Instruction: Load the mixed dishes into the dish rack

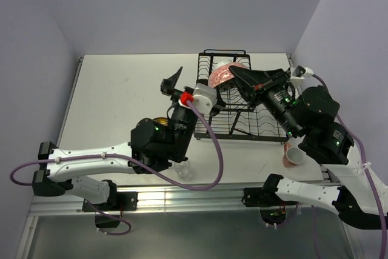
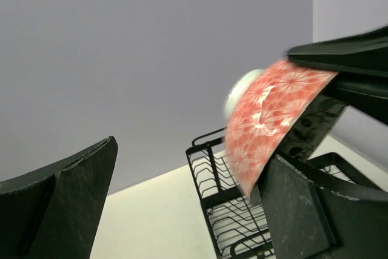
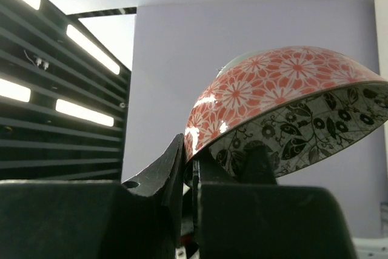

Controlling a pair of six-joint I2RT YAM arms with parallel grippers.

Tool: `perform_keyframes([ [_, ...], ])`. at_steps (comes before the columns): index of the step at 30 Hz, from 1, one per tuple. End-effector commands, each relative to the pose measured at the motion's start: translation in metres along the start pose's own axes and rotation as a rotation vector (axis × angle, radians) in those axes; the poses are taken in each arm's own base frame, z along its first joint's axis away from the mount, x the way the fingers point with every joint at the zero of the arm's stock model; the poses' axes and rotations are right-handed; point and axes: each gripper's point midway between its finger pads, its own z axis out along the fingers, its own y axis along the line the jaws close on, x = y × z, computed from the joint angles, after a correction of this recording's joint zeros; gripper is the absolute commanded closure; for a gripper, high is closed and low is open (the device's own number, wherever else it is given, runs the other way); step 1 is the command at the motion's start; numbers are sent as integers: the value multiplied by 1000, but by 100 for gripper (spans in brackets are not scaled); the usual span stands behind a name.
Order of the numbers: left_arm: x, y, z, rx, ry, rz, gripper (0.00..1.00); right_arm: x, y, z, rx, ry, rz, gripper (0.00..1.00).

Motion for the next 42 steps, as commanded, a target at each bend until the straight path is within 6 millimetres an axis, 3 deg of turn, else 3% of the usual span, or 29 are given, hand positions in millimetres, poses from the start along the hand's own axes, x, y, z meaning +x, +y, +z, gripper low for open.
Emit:
perform_keyframes([
  [1,-26,56,-10,-106,0,-203,1,-27,41,-22,-154,-101,-78,100],
  [3,-30,73,-15,-122,10,-255,1,-38,45,-26,-164,-154,-122,100],
  [9,-8,103,-31,-173,132,-337,1,-79,58,-49,-166,-337,-354,100],
  [12,10,97,-33,-99,211,-372,3,-101,56,-52,-123,-442,-502,100],
  [14,28,88,-32,-10,279,-407,5,-106,44,-44,-56,-456,-603,100],
  [15,33,85,-31,17,303,-441,5,-119,41,-42,-29,-506,-640,100],
  [17,48,94,-27,46,352,-409,6,-116,31,-30,-14,-445,-689,100],
  [18,49,90,-26,89,365,-419,6,-132,29,-27,19,-492,-713,100],
  [20,55,103,-21,67,385,-398,5,-136,20,-21,47,-466,-755,100],
  [21,56,98,-20,109,392,-387,4,-140,15,-15,65,-457,-771,100],
  [22,59,107,-15,85,397,-380,4,-155,12,-14,94,-493,-780,100],
  [24,67,109,-12,97,422,-375,4,-159,-7,-2,117,-433,-764,100],
  [25,71,118,-9,74,428,-375,4,-175,-13,-1,130,-465,-738,100],
  [27,75,123,-9,74,431,-390,4,-179,-34,11,125,-403,-711,100],
  [29,84,128,-9,79,443,-392,4,-203,-51,15,138,-422,-687,100],
  [37,93,156,-28,32,434,-407,3,-230,-109,48,71,-275,-703,100],
  [42,97,160,-37,24,442,-406,3,-265,-145,61,84,-283,-744,100],
])
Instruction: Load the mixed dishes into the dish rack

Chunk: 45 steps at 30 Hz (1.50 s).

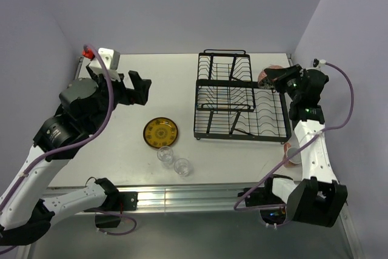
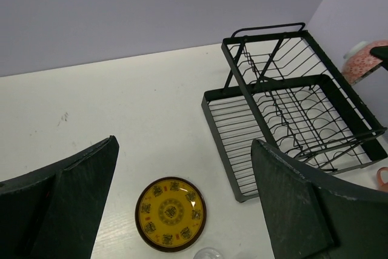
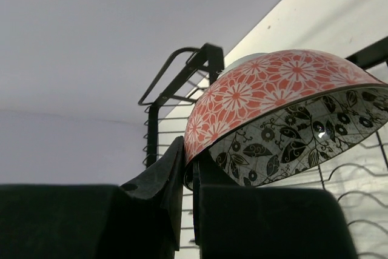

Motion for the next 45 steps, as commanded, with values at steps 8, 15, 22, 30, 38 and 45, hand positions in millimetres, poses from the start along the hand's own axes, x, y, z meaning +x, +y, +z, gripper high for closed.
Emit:
perform_keyframes([
  [8,4,0,-3,24,0,3,2,-38,1,27,-219,-76,-184,100],
  [15,5,1,4,21,0,21,1,-12,-39,33,-187,-40,-143,100],
  [22,15,-11,13,88,46,3,1,3,-68,38,-165,-29,-132,100],
  [30,21,-11,11,93,66,-23,1,-1,-86,47,-128,-78,-77,100],
  [38,24,-11,9,100,70,-47,1,1,-101,62,-125,-80,-78,100],
  [45,26,-14,11,105,88,-53,2,3,-111,68,-122,-107,-63,100],
])
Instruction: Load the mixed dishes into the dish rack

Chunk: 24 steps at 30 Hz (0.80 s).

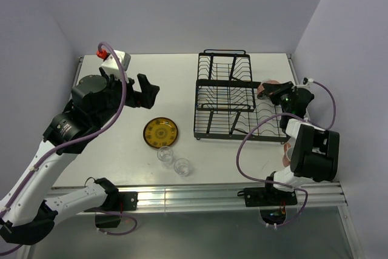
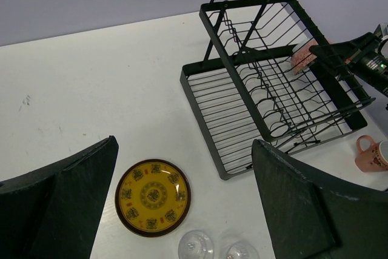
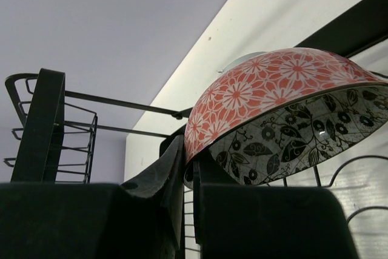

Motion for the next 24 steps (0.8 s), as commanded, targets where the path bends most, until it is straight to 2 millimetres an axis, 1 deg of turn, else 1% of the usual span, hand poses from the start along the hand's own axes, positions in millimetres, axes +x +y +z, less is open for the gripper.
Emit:
perform_keyframes([
  [1,-6,-4,-2,17,-12,-23,2,-18,26,5,-113,-92,-58,100],
  [5,-2,-6,0,23,10,-32,2,-16,23,9,-111,-112,-27,100],
  [6,-1,-5,0,21,14,-32,2,-13,23,10,-113,-110,-27,100],
  [9,1,-5,-2,21,22,-36,2,-14,19,13,-104,-133,-17,100],
  [14,-10,-8,-9,43,-13,-27,3,-11,18,18,-122,-153,5,100],
  [17,-7,-8,-9,46,0,-20,3,-14,17,19,-127,-182,24,100],
  [18,-4,-8,-8,45,14,-18,3,-16,17,18,-127,-193,30,100],
  [20,-2,-8,-9,46,19,-17,3,-16,18,18,-129,-197,34,100],
  [24,-1,-8,-9,50,15,-7,3,-13,15,19,-123,-196,35,100],
])
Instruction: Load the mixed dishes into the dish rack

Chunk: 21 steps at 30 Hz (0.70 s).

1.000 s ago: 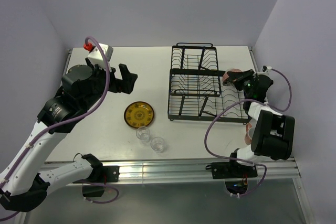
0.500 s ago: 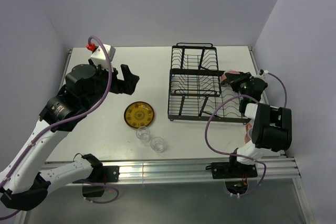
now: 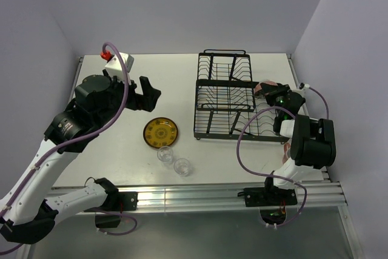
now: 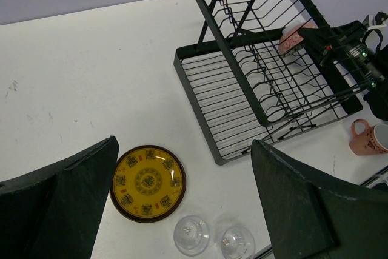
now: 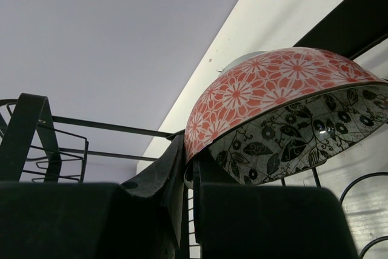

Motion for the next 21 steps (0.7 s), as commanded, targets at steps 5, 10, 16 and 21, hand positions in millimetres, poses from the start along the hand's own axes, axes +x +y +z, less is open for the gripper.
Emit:
perform_keyframes([
  [5,-10,-5,-8,36,-34,16,3,-16,33,2,-130,-78,-39,100],
  [10,-8,-3,-9,32,-34,22,2,-19,31,9,-125,-85,-47,100],
  [16,-7,-2,-8,33,-23,30,2,-21,27,19,-124,-92,-39,100],
  [21,-6,-1,-8,26,-20,30,2,-18,23,22,-123,-84,-41,100],
])
